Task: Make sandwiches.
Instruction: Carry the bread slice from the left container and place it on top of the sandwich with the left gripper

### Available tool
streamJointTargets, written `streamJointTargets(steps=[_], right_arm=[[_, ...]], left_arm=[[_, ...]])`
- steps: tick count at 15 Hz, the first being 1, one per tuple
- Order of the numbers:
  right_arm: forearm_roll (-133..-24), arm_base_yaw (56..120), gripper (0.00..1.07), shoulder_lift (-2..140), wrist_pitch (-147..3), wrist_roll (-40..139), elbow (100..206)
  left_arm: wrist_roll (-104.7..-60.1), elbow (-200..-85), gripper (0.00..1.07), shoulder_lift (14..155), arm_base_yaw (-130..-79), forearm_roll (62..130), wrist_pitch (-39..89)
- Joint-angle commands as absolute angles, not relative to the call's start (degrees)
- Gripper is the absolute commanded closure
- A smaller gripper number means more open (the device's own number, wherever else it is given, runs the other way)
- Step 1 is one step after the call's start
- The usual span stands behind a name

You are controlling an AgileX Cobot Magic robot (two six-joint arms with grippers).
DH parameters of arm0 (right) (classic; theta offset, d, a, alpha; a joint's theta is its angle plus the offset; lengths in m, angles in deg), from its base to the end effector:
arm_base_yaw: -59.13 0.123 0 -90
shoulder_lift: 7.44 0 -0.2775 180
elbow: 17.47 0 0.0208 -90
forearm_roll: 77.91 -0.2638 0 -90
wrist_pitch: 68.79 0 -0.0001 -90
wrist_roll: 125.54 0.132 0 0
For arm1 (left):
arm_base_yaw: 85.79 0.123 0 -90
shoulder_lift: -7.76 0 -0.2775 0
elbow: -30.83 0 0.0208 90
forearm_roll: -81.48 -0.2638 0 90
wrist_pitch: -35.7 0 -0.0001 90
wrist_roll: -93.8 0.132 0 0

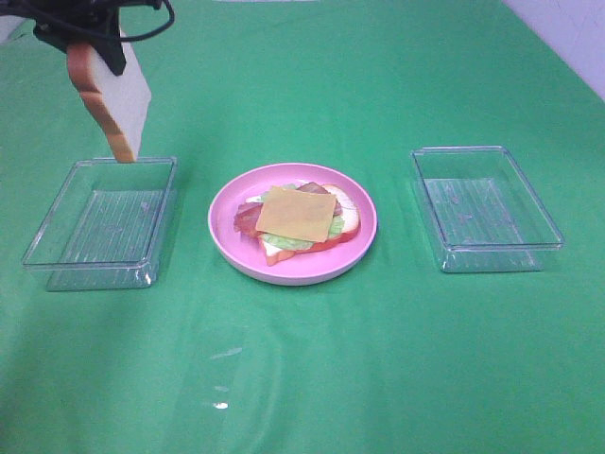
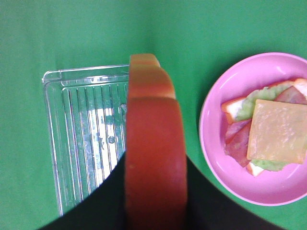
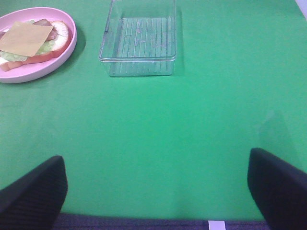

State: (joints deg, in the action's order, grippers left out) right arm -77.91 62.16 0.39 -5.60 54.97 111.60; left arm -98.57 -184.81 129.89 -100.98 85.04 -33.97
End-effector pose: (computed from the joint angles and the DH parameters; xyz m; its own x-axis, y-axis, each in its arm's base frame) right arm 0.0517 0.0027 0.2455 -0.5289 -0.0191 -0.8485 -0.0482 0.9988 0.0076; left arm 0.4447 -0.1287 0.2744 -0.9246 0.0076 -0.3809 0.0687 0.9868 -0.1470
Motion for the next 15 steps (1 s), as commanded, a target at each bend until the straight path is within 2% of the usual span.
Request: streamJointTargets(steps=[1, 2, 4, 7, 9, 15], right_arm=[[-77.91, 61.88, 0.1, -1.44, -5.54, 54.46, 111.71], [-77.91, 61.88, 0.1, -1.44, -5.54, 54.46, 111.71], [-77.91, 61.88, 0.1, -1.44, -5.54, 54.46, 111.71], [-77.91, 61.88, 0.1, -1.44, -5.54, 54.46, 111.71], [-77.91, 61.88, 0.1, -1.44, -5.54, 54.46, 111.71], [-77.91, 61.88, 0.1, -1.44, -5.54, 54.46, 111.71]], left_arm=[[-98.97, -184.81, 0.96, 128.11, -101.03, 87.73, -31.97], [-96.57, -184.81, 0.96, 128.8, -101.03, 96.61, -29.39], [-92.1, -184.81, 0.96, 131.09, -101.03, 107.5, -27.84], [-87.74, -184.81, 0.96, 135.05, -101.61, 118.38, -26.93], [-86.2, -184.81, 0.96, 138.08, -103.61, 120.27, -25.04], [-86.6, -184.81, 0.96, 145.59, -109.57, 120.5, -17.36]])
